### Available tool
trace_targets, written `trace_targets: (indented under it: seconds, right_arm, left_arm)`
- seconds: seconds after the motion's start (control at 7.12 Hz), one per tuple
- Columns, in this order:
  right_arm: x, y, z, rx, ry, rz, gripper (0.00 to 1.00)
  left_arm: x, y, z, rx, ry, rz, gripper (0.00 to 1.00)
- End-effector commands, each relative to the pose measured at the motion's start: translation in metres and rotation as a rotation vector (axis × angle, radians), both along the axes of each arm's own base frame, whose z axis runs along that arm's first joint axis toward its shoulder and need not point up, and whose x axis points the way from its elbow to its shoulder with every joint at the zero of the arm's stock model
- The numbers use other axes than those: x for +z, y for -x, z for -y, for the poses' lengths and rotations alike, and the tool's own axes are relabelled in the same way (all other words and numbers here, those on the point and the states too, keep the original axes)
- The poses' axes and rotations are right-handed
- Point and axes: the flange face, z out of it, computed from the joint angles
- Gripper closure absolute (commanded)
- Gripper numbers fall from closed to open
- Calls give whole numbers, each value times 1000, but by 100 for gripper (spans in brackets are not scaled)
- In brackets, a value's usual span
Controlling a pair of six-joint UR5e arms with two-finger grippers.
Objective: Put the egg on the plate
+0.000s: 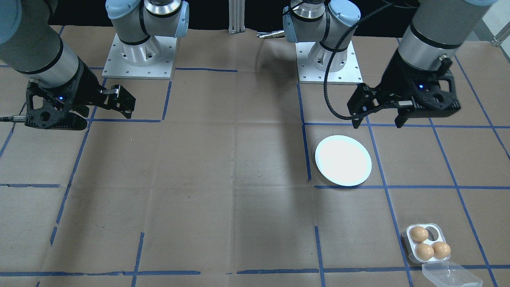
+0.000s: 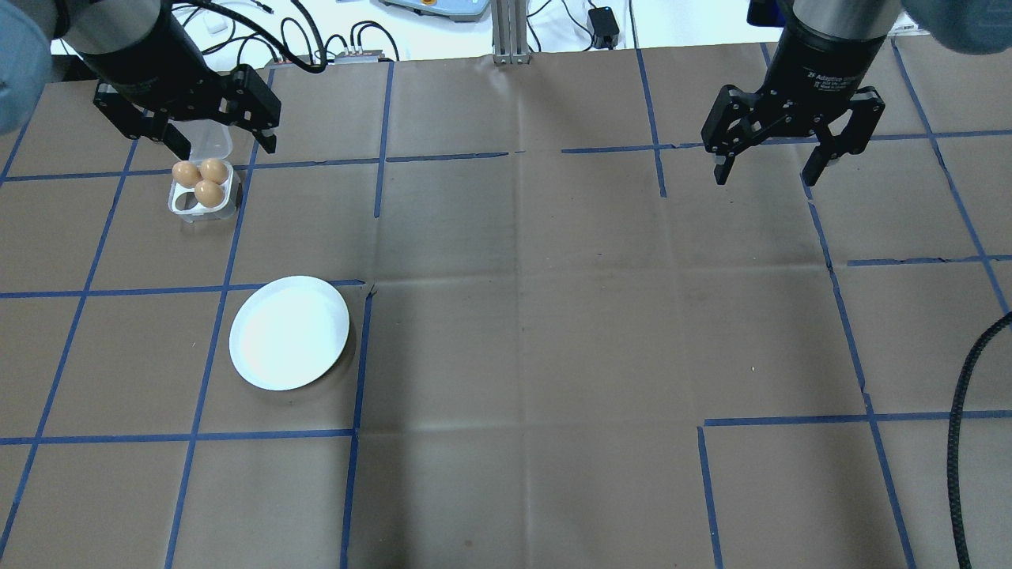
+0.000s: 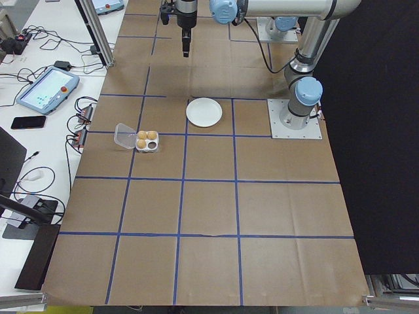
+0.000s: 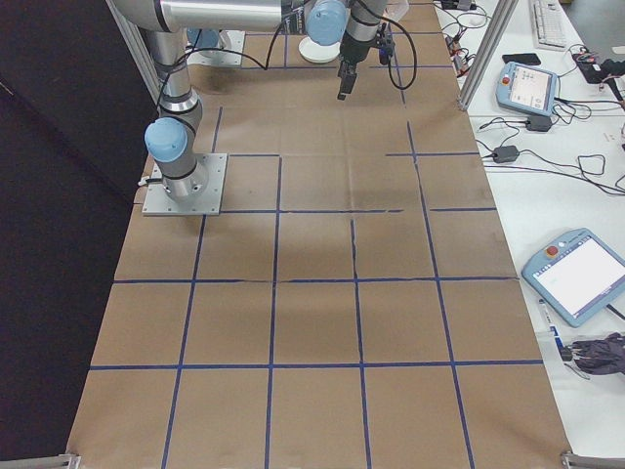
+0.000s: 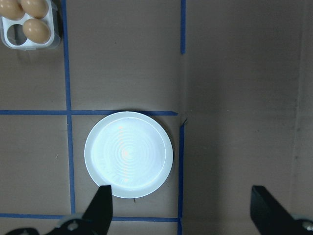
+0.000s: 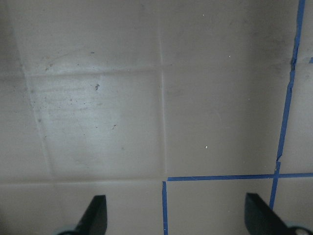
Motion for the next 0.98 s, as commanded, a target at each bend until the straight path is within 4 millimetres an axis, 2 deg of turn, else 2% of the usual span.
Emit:
trace_targets:
  seconds: [0.0,0.14,0.28,0.42,0.7,0.84]
  right_arm:
    - [0,0,0,0,0,0,0]
    - [0,0,0,0,0,0,0]
    - [0,0,0,0,0,0,0]
    - [0,0,0,0,0,0,0]
    - [0,0,0,0,0,0,0]
    - [0,0,0,0,0,0,0]
  left_arm:
    - [-4,-98,57,31,7,9,0]
    - [-10,-138,84,21,10,15,0]
    - [-19,-163,110,0,11,21,0]
    - [-36,-175,127,-3,-3,15,0]
    - [-75,-181,139,-56,-53,1,1]
    - [-104,-183,144,-74,-88,-10,1]
